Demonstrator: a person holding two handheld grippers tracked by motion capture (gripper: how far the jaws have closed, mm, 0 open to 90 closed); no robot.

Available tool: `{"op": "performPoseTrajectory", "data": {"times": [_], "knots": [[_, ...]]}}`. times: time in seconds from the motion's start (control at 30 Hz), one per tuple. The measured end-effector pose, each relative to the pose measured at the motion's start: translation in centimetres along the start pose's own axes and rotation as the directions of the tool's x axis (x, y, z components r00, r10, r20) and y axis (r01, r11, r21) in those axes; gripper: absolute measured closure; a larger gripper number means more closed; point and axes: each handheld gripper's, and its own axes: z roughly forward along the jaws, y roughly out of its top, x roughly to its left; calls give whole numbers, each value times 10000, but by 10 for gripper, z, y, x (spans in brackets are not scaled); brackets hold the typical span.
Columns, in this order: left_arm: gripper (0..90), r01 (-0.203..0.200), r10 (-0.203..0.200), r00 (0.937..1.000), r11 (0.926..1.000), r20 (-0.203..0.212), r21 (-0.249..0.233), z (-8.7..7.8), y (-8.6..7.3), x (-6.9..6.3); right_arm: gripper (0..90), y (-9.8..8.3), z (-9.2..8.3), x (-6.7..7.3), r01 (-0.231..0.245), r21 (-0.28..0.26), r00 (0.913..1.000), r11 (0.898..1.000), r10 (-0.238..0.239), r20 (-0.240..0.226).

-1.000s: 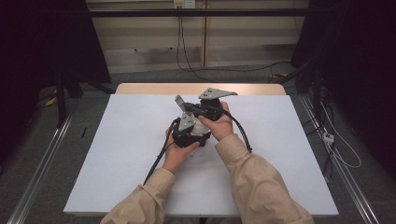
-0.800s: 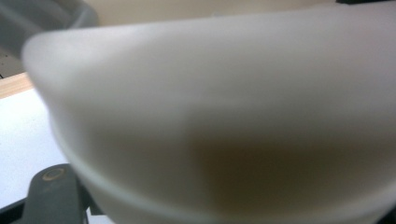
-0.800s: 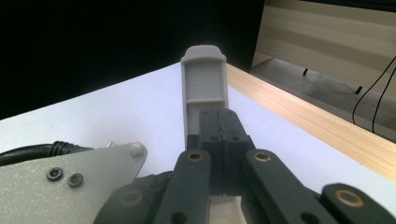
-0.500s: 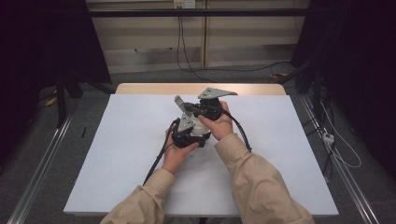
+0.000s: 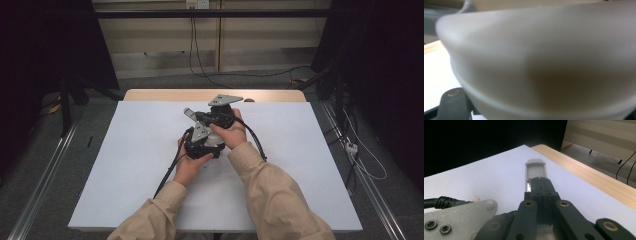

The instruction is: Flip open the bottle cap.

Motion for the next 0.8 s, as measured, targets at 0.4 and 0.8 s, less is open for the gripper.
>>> {"op": "performPoseTrajectory", "data": {"times": [0.4,0.8], "knots": [[184,89,-89,10000,10000,25,-1,0,0,0,900,2,2,-1,6,193,10000,9998,-5,-82],[183,95,-94,9999,10000,-62,18,0,0,0,900,2,4,1,79,295,9999,9995,-75,-155]]}}
